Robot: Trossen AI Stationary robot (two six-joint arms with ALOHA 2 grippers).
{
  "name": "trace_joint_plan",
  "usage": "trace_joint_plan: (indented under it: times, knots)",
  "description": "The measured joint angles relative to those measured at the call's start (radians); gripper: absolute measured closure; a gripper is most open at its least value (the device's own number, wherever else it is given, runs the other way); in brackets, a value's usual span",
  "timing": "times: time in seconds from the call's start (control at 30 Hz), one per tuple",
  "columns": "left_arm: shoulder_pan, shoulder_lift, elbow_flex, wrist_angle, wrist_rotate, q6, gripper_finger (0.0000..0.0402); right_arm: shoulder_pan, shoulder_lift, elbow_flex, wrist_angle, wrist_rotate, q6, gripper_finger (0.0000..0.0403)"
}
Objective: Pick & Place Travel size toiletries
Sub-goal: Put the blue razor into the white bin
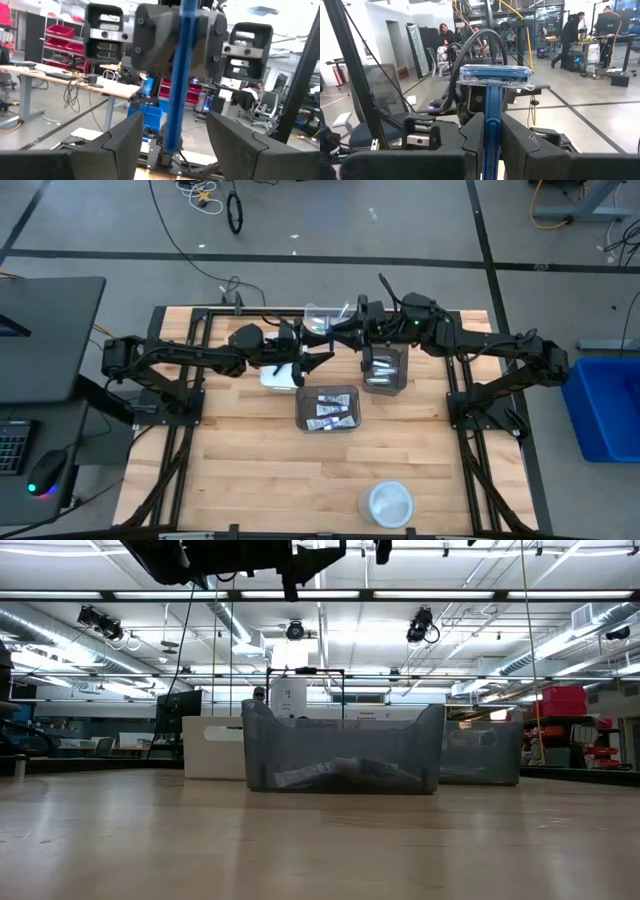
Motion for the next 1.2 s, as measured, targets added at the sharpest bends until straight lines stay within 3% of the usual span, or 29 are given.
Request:
trace_joint_plan:
  times: [0.27,0.7,1.0,1.2]
  knots:
    - [0.000,0.000,0.000,-0.008,0.013,0.004,0.0184,0.001,0.000,0.000,-0.001,0.000,-0.003,0.0348]
    - [0.000,0.000,0.000,-0.012,0.021,0.019,0.0299,0.001,0.000,0.000,-0.005,0.000,-0.003,0.0348]
    - [0.000,0.000,0.000,-0.015,0.021,0.019,0.0344,0.001,0.000,0.000,-0.006,-0.001,-0.002,0.0348]
    - [0.000,0.000,0.000,-0.015,0.045,0.020,0.0354,0.001,0.000,0.000,-0.009,-0.001,0.000,0.0348]
